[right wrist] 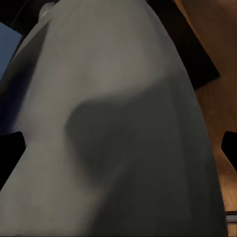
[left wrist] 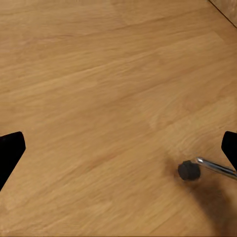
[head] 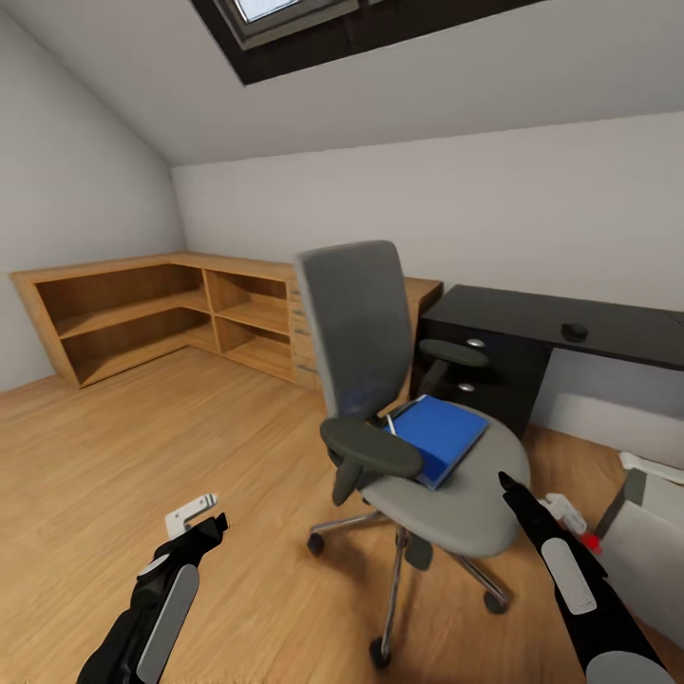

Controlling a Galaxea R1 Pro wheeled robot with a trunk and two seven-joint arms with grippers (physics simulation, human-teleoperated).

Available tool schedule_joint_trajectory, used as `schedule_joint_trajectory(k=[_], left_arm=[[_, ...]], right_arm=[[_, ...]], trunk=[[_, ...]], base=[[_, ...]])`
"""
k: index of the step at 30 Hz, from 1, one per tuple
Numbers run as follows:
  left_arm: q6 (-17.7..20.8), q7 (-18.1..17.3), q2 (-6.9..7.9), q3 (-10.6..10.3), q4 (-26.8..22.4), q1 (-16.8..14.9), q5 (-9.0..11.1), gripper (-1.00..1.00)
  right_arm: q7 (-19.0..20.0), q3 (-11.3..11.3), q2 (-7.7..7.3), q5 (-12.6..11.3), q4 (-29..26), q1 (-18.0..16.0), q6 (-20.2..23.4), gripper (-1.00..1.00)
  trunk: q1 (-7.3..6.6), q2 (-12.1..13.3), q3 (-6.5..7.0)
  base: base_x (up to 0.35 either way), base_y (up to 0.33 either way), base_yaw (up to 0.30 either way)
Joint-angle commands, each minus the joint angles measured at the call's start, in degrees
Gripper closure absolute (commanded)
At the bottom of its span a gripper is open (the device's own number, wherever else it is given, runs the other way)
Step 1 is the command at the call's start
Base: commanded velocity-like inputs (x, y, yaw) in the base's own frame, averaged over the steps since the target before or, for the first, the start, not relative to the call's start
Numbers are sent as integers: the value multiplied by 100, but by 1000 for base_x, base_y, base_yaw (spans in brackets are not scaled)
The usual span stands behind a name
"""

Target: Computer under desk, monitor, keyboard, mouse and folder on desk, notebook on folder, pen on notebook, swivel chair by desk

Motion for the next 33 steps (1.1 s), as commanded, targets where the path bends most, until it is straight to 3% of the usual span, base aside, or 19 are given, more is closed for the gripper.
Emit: schedule_joint_trajectory(k=[1, 13, 24, 33], left_arm=[[17, 30, -3, 4, -6, -5, 53, -100], [17, 30, -2, 4, -6, -5, 53, -100], [17, 30, 4, 4, -6, -5, 53, -100], [17, 30, 5, 4, -6, -5, 53, -100]], right_arm=[[-15, -3, 4, -54, -10, 1, 31, -100], [-7, -11, 2, -54, -10, 1, 31, -100], [-6, -12, -7, -54, -10, 1, 31, -100], [-5, -4, 0, -54, -10, 1, 31, -100]], trunk=[[-1, -2, -6], [-1, -2, -21], [-1, -2, -21], [-1, -2, -21]], base=[[0, 0, 262], [8, -18, 172], [82, -98, -138], [145, -2, -12]])
